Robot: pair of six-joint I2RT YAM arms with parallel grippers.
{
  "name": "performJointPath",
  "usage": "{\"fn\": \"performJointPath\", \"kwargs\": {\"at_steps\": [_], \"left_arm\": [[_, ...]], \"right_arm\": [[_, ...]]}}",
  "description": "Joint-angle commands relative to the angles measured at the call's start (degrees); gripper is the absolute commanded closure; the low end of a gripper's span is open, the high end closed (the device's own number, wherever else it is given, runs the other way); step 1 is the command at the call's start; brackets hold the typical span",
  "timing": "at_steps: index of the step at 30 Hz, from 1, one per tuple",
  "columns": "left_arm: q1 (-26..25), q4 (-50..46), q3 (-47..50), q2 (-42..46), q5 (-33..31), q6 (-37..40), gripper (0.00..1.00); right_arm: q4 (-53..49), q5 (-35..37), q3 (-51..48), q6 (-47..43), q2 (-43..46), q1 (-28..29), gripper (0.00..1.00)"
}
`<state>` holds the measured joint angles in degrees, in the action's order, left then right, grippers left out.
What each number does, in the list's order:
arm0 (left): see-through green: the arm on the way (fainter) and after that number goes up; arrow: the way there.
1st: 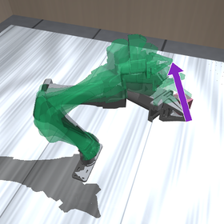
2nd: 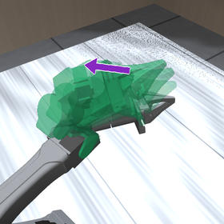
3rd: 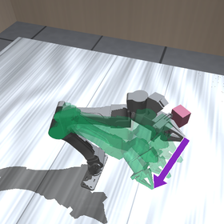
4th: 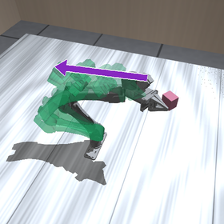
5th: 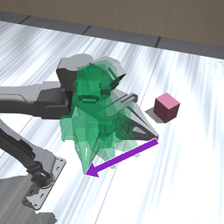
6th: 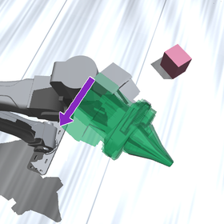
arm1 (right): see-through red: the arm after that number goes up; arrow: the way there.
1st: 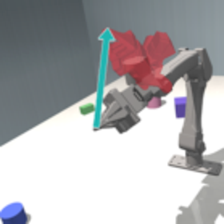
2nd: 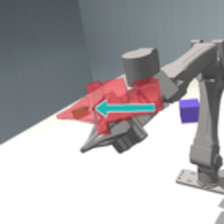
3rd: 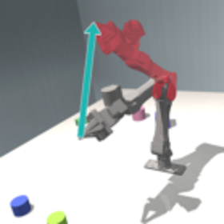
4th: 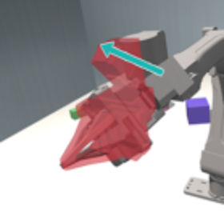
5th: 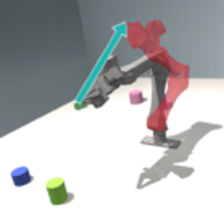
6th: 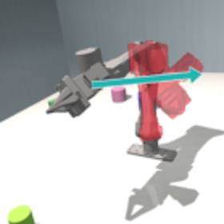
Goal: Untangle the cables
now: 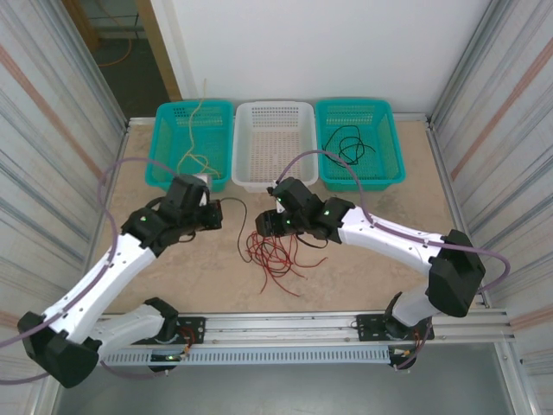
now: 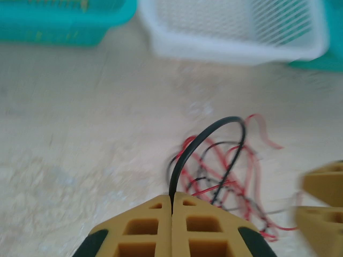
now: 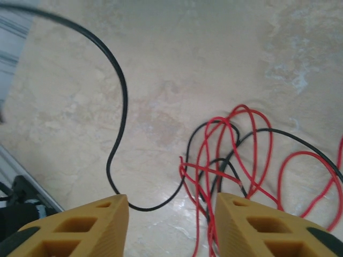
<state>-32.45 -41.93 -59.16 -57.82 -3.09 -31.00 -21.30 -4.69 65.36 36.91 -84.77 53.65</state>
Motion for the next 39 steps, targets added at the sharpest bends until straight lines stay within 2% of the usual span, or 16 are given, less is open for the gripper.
{"fn": "performJointPath", "kwargs": {"at_steps": [1,5,12,16,20,23,26,28,36,39], "left_arm": [[-0.34,-0.25,-6.96,1.36,5.16,6.55,1.00],[-0.34,3.44,-12.87,1.43,11.66,10.07,1.00],[-0.33,4.67,-23.64,-2.63,17.81,11.52,1.00],[-0.34,5.94,-27.87,-3.30,20.62,10.66,1.00],[-0.34,5.81,-31.98,-4.05,22.18,10.01,1.00],[-0.34,6.05,-34.17,-4.25,22.81,9.48,1.00],[-0.34,6.25,-35.37,-4.49,23.80,9.24,1.00],[-0.34,6.19,-35.91,-4.58,23.78,9.02,1.00],[-0.06,6.60,-35.25,-4.47,22.04,8.52,1.00],[0.74,6.71,-34.31,-4.49,20.78,7.73,1.00]], "right_arm": [[3.80,-1.73,1.63,-0.69,3.85,0.40,0.49],[3.69,-1.77,3.44,-1.46,4.70,0.49,0.48],[3.14,1.11,5.65,-3.18,6.93,0.17,0.42],[1.53,2.59,7.88,-4.21,7.23,-0.94,0.47],[1.61,2.08,9.20,-4.90,7.03,-2.17,0.46],[1.86,0.90,10.26,-5.26,6.40,-2.50,0.55],[2.97,-0.79,10.65,-5.09,5.94,-2.41,0.56],[3.58,-1.65,10.76,-5.09,5.59,-2.00,0.73],[6.47,-2.25,8.34,-5.20,8.09,-1.29,1.00],[6.92,-2.11,8.11,-5.60,9.68,-1.18,1.00]]}}
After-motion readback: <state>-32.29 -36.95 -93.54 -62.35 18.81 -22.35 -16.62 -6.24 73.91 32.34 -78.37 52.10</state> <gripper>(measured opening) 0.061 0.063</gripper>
